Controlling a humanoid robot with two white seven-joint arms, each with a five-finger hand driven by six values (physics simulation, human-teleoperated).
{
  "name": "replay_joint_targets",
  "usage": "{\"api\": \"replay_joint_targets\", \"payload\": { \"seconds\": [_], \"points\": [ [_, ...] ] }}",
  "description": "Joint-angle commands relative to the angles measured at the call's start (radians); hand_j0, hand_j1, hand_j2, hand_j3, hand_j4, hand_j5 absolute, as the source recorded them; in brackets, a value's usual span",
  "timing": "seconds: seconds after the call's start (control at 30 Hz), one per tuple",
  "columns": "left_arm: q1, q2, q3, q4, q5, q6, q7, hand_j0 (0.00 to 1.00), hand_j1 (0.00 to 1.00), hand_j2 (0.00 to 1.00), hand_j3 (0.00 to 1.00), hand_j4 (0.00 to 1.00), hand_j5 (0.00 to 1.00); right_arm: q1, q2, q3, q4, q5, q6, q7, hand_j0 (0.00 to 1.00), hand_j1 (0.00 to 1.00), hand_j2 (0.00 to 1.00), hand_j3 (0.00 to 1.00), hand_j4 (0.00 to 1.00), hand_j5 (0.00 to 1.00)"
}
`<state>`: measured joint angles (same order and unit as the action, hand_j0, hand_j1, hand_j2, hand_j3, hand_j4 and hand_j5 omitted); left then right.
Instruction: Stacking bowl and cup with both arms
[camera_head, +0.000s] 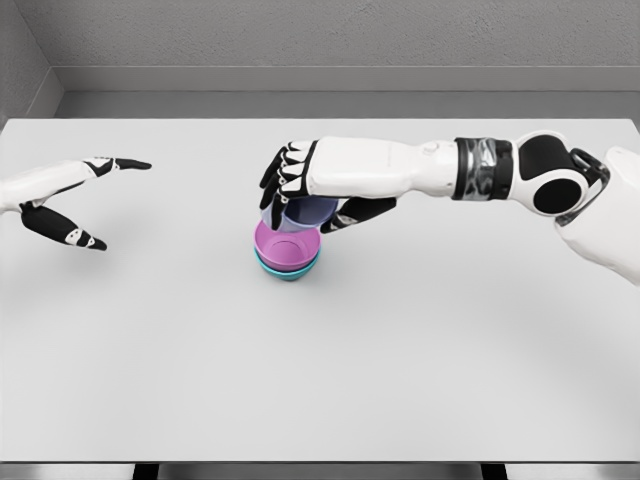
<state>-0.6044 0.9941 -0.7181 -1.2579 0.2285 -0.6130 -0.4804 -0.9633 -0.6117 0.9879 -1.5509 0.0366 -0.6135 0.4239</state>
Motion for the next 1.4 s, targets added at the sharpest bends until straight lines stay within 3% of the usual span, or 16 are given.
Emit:
{"api": "replay_joint_targets", "payload": {
  "seconds": [0.0, 0.7, 1.37],
  "points": [
    [0.002, 0.001, 0.002, -0.001, 0.008, 0.002, 0.0, 1.0, 1.0, 1.0, 1.0, 1.0, 1.0, 0.0, 0.001, 0.008, 0.0, -0.009, 0.003, -0.005, 0.56, 0.56, 0.56, 0.56, 0.56, 0.56],
    [0.002, 0.001, 0.002, 0.0, 0.009, 0.002, 0.0, 1.0, 1.0, 1.0, 1.0, 1.0, 1.0, 0.031, 0.017, 0.028, 0.048, -0.006, 0.003, -0.013, 0.56, 0.56, 0.56, 0.56, 0.56, 0.56],
    [0.002, 0.001, 0.002, 0.0, 0.009, 0.002, 0.0, 1.0, 1.0, 1.0, 1.0, 1.0, 1.0, 0.029, 0.036, 0.052, 0.044, -0.007, 0.003, -0.02, 0.56, 0.56, 0.56, 0.56, 0.56, 0.56]
  ]
}}
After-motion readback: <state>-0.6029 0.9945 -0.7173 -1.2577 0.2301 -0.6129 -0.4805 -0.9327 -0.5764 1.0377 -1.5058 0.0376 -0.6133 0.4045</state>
